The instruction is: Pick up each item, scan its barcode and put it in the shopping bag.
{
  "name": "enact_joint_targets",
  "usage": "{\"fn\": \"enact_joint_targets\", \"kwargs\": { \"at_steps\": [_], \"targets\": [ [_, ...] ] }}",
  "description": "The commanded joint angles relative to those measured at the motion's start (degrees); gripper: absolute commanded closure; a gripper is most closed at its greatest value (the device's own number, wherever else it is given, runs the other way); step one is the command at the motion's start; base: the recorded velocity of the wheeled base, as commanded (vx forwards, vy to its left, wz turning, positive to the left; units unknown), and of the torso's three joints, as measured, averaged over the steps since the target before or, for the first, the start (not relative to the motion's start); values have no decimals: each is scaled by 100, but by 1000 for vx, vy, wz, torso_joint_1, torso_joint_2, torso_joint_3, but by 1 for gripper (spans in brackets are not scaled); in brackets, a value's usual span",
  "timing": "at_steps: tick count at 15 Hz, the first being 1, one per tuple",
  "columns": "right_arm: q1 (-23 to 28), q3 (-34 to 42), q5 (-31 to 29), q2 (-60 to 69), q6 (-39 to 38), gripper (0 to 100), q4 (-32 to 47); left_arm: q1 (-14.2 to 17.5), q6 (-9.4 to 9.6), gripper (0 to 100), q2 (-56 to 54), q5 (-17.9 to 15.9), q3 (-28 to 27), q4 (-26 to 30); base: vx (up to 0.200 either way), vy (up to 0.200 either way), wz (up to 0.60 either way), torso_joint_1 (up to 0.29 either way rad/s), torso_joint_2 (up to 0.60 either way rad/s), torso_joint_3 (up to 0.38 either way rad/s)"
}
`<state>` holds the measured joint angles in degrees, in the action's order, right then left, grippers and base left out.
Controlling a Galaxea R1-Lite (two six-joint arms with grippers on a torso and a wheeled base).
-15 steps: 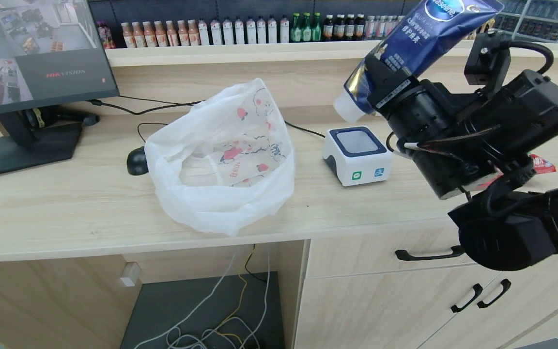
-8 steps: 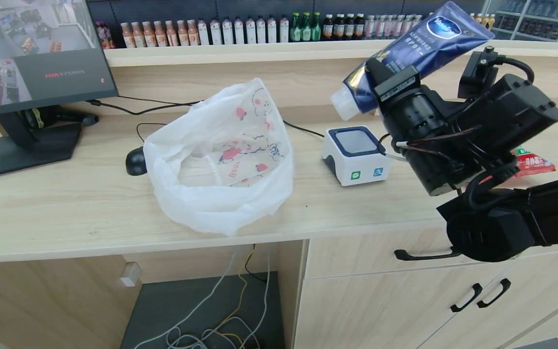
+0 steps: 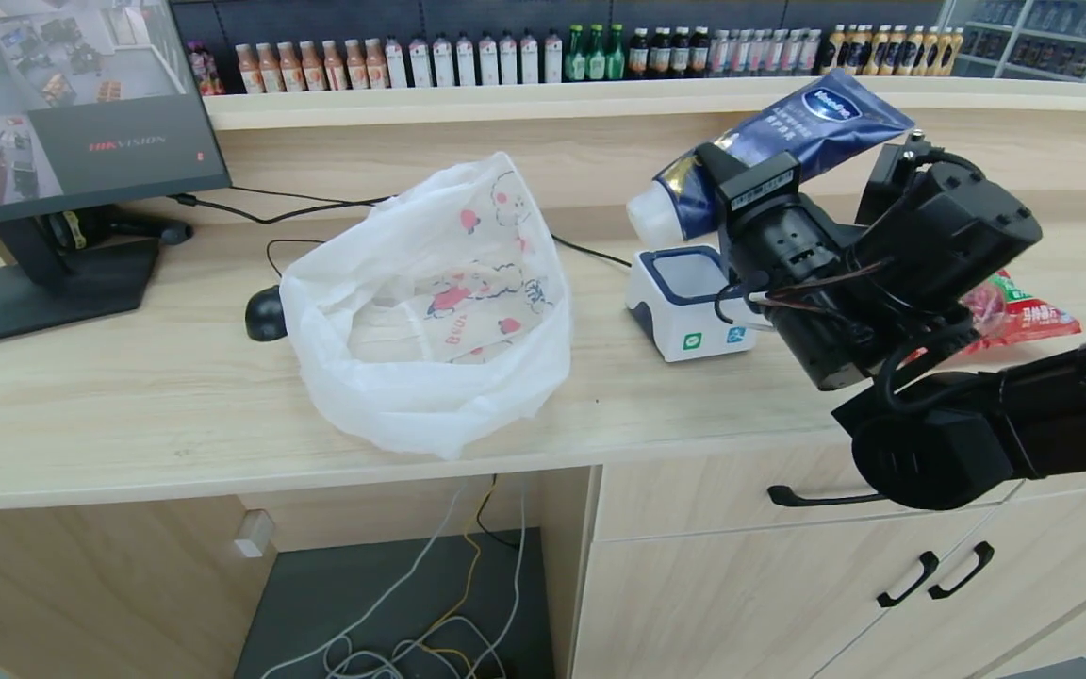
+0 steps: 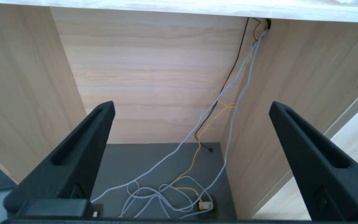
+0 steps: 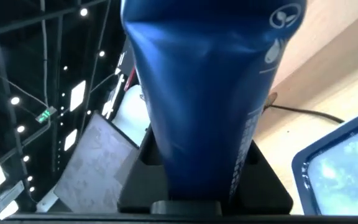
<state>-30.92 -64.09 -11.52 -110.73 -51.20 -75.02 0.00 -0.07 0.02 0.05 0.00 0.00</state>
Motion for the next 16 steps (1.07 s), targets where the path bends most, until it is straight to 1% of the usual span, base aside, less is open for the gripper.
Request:
{"fn": "enact_joint_targets", "kwargs": {
  "at_steps": [1, 3, 6, 8, 16],
  "targets": [
    [77, -201, 1, -116, -285, 100, 172, -9, -1, 0, -2, 4, 0, 0, 0, 0, 0, 0, 0, 0],
    [156, -359, -8, -186, -540, 100, 357, 0, -1, 0, -2, 4, 0, 0, 0, 0, 0, 0, 0, 0],
    [279, -333, -35, -397, -602, 100, 365, 0, -1, 0, -2, 4, 0, 0, 0, 0, 0, 0, 0, 0],
    [464, -359, -254, -661, -593, 100, 401, 0, -1, 0, -2, 4, 0, 0, 0, 0, 0, 0, 0, 0],
    [437, -350, -272, -634, -681, 100, 418, -9, -1, 0, -2, 4, 0, 0, 0, 0, 0, 0, 0, 0]
  ]
}}
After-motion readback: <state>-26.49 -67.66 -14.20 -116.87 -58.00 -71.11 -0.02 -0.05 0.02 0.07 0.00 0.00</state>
